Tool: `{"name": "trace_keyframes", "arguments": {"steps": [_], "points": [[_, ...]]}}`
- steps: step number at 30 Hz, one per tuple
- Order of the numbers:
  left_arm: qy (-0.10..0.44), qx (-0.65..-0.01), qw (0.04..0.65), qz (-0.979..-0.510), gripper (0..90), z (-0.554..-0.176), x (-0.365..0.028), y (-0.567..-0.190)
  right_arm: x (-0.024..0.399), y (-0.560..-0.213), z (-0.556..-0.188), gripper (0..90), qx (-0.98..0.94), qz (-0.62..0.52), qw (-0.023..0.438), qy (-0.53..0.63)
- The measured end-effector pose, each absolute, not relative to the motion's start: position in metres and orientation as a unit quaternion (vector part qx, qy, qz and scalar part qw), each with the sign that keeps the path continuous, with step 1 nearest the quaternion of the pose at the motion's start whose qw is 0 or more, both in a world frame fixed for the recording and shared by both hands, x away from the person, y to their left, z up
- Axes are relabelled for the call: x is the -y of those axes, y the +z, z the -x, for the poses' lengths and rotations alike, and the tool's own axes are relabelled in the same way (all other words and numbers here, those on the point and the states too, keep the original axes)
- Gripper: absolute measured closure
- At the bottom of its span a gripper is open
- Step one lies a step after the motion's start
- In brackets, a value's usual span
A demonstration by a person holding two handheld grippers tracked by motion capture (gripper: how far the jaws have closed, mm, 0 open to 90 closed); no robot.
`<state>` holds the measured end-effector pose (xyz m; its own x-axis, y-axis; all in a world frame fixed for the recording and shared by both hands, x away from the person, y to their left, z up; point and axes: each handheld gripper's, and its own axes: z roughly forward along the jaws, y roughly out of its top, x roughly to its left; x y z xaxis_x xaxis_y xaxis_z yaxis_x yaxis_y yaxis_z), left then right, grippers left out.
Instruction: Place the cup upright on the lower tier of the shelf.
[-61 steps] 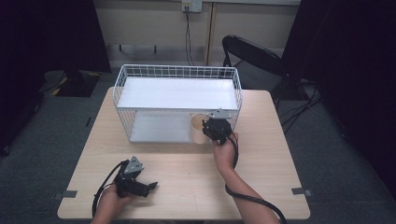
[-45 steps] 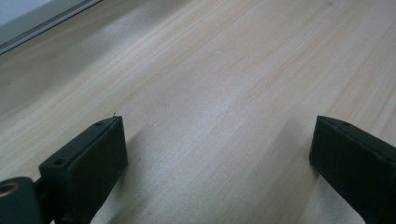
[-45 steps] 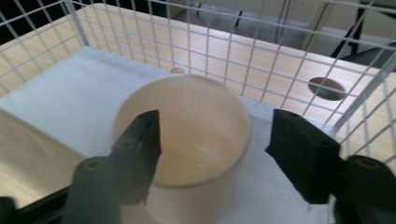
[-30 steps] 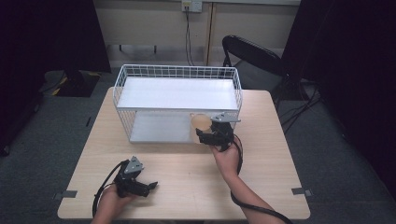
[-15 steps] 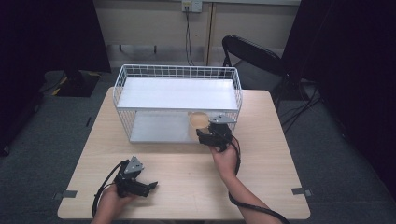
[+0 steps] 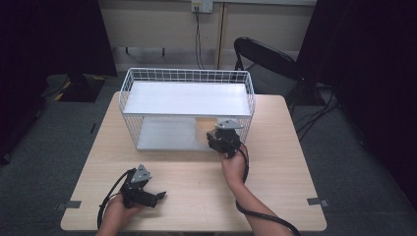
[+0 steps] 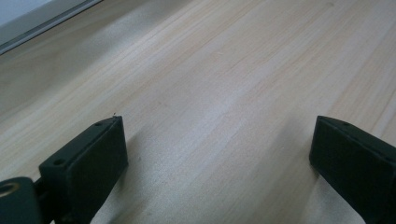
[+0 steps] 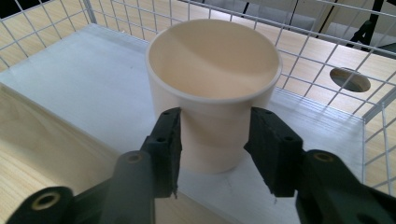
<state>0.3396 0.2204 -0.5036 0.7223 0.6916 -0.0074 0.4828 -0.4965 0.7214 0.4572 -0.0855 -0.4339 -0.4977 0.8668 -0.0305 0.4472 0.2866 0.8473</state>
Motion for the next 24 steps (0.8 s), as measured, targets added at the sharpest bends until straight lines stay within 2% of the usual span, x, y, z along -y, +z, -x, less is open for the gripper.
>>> {"name": "trace_keyframes", "arguments": {"steps": [5,7,8,9,10,20,24], "points": [[0.143,-0.344,0.365,-0.853,3.7,-0.34,-0.22,-0.504,0.083,-0.434,-0.459,58.8,-0.765,-0.428,0.259,0.406],[0.143,-0.344,0.365,-0.853,3.7,-0.34,-0.22,-0.504,0.083,-0.433,-0.459,53.6,-0.762,-0.431,0.259,0.407],[0.143,-0.344,0.365,-0.853,3.7,-0.34,-0.22,-0.504,0.084,-0.433,-0.459,46.1,-0.762,-0.427,0.255,0.414],[0.143,-0.344,0.365,-0.853,3.7,-0.34,-0.22,-0.504,0.084,-0.433,-0.459,46.1,-0.762,-0.427,0.255,0.414],[0.143,-0.344,0.365,-0.853,3.6,-0.34,-0.22,-0.504,0.086,-0.432,-0.457,40.4,-0.763,-0.424,0.246,0.421],[0.142,-0.346,0.366,-0.852,3.6,-0.339,-0.22,-0.504,0.097,-0.429,-0.445,26.8,-0.779,-0.405,0.205,0.433],[0.142,-0.346,0.366,-0.852,3.6,-0.339,-0.22,-0.504,0.099,-0.429,-0.442,22.4,-0.785,-0.395,0.202,0.432]]}}
